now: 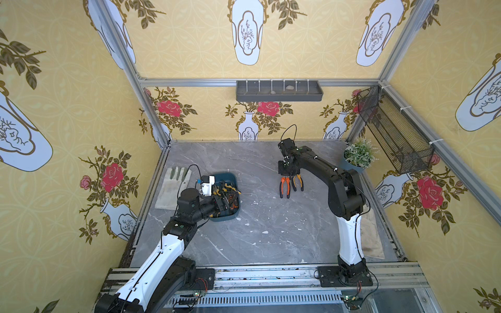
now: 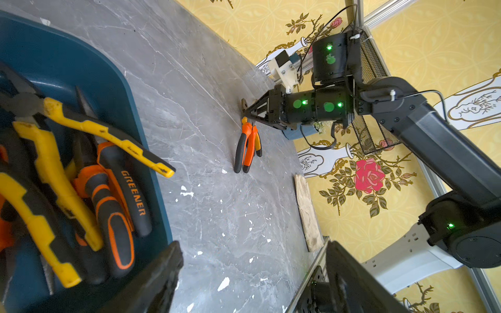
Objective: Take the pliers out of the storage box
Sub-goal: Place the pliers at the center of the board.
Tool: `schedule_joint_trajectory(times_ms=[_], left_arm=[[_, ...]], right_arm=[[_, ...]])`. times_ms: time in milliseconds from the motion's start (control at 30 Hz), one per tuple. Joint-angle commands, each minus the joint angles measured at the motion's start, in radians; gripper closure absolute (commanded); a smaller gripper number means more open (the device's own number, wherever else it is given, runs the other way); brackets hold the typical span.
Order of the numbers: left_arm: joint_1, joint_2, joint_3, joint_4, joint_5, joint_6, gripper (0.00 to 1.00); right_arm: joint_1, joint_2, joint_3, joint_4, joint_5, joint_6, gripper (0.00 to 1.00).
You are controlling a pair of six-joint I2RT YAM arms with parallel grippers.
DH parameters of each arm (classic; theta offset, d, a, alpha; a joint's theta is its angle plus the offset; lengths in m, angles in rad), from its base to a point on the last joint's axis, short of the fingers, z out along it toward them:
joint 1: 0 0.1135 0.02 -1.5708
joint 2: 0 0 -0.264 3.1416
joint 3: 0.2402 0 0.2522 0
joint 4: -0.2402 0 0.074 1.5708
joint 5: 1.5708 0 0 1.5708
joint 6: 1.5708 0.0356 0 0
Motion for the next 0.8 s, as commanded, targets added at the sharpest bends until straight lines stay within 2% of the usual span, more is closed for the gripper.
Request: schedule_joint_trajectory(times_ms=[0,300,767], left_arm=[[0.0,-0.006,-0.008,0.047,0.011,-0.017,0.15],[-0.001,0.023,0.007,0.054,0.03,-0.027,0.15],[-0.001,0.057,0.026,0.042,0.048,-0.01,0.15]], right_arm=[[-0.016,0.028,0.013,0.065,0.039,0.0,0.87],[-0.045,0.093,0.062,0.132,0.005,-0.001,0.86],[-0.048,0.188,0.131,0.127,-0.039,-0.008,0.82]])
